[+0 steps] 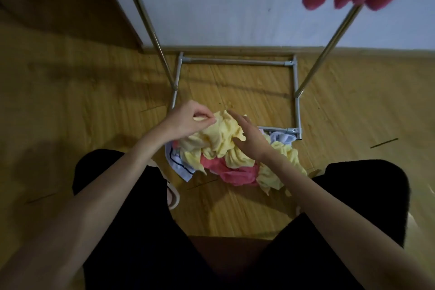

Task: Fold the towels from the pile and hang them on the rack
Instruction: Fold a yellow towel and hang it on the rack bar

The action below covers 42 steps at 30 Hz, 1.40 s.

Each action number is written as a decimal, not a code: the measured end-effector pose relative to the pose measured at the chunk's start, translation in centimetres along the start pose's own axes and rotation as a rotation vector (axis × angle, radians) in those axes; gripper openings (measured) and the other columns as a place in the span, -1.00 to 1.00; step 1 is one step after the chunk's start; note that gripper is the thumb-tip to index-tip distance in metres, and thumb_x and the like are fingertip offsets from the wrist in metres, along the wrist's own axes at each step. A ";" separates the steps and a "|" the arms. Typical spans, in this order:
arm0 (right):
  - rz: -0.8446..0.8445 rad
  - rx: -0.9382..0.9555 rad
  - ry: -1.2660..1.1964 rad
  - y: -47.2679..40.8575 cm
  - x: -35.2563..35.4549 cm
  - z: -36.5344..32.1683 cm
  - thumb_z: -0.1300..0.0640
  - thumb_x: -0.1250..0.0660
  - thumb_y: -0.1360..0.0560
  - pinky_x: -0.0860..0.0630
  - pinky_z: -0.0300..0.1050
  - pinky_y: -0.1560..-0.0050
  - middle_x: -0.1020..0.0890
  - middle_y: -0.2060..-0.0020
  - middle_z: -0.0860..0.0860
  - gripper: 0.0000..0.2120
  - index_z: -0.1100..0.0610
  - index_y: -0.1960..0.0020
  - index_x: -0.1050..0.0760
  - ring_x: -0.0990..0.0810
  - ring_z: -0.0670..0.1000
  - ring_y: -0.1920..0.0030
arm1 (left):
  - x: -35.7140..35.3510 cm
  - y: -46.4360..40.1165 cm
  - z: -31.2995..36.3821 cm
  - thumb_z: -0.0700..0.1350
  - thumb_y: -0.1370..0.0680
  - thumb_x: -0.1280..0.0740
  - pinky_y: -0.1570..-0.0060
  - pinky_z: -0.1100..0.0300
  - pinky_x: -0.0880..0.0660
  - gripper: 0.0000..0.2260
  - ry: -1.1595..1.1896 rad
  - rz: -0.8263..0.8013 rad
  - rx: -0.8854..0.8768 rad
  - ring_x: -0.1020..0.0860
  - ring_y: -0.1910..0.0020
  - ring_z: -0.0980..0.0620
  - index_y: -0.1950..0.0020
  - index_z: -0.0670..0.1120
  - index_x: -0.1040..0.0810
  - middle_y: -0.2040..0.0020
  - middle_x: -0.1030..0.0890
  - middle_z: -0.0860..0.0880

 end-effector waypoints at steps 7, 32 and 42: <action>-0.320 0.169 0.044 1.3 2.2 -6.1 0.32 -0.36 -0.43 -0.29 -0.08 -0.34 -0.28 -0.44 0.10 -0.38 0.09 -0.44 -0.31 -0.25 0.04 -0.42 | 4.6 3.9 7.6 -0.09 -0.47 -0.44 0.01 0.44 -0.48 -0.83 -0.094 0.006 -0.102 -0.57 0.10 0.29 -0.03 -0.10 -0.69 0.06 -0.68 0.08; 0.117 -0.078 -0.841 8.9 13.9 -19.6 0.08 -0.35 -0.52 -0.63 0.03 0.09 -0.66 0.16 0.17 -0.72 0.30 -0.07 -0.52 -0.67 0.12 0.13 | 9.4 8.2 9.9 -0.12 -0.57 -0.31 0.07 0.34 -0.55 -0.83 0.061 0.490 -0.129 -0.59 0.12 0.16 -0.13 -0.07 -0.60 0.08 -0.64 0.04; 0.232 -0.228 -1.120 6.7 14.0 -22.1 0.16 -0.30 -0.56 -0.60 -0.14 0.36 -0.53 0.24 0.11 -0.76 0.29 -0.13 -0.39 -0.59 -0.03 0.35 | 4.5 12.8 11.0 -0.14 -0.45 -0.46 -0.17 0.26 -0.49 -0.55 0.150 0.055 -0.241 -0.54 -0.14 0.20 -0.32 -0.03 -0.46 -0.16 -0.57 0.10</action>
Point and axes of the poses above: each hand's wrist, its own y-axis away from the middle knuckle, its own x-axis out of the back of the hand, z = x × y, the point moved 8 cm from there along -y, towards the middle knuckle
